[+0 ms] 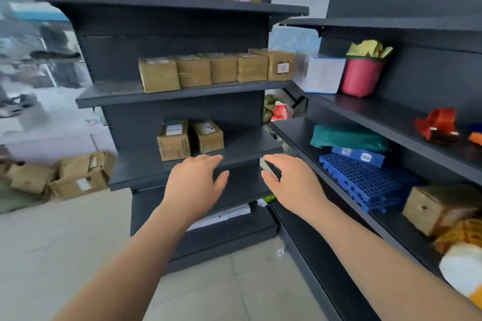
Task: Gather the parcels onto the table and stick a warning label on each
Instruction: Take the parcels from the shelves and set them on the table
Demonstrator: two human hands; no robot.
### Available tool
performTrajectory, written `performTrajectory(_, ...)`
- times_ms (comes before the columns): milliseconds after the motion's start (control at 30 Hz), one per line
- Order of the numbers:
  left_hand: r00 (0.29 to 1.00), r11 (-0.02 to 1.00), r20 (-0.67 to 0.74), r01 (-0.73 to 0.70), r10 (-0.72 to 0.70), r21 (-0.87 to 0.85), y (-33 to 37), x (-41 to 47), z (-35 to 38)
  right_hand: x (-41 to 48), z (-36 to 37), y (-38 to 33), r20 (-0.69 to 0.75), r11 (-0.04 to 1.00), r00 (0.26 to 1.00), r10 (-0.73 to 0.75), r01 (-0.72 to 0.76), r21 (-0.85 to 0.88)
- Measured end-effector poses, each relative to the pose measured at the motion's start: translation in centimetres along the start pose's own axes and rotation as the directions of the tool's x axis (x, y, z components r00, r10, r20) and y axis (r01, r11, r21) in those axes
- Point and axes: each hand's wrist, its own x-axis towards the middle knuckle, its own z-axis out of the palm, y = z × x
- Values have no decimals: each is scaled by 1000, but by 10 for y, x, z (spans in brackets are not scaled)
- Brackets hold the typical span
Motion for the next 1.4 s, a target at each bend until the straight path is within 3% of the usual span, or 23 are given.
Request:
performTrajectory(333,955,957,-117,283,-274,67,-108,124,7,199,68,-24,42,971,972,-230,226,81)
performTrajectory(567,916,929,-189,367,-353,43,-175,200,3,311,100,-59,31,948,955,-295,288,133)
performTrajectory(833,900,923,-214,384,-379,-19,-263,299,-2,424,132,-107,-38,950,957,-286,289,118)
performTrajectory(1200,937,900,-17,330,-349,-286,-355,399,20,516,189,-153,-51,986,990,-131,135,100)
performTrajectory(1400,936,879,-126,255,-330,-403,-371,403,27,521,200,-159,-147,978,980,-133,154,144)
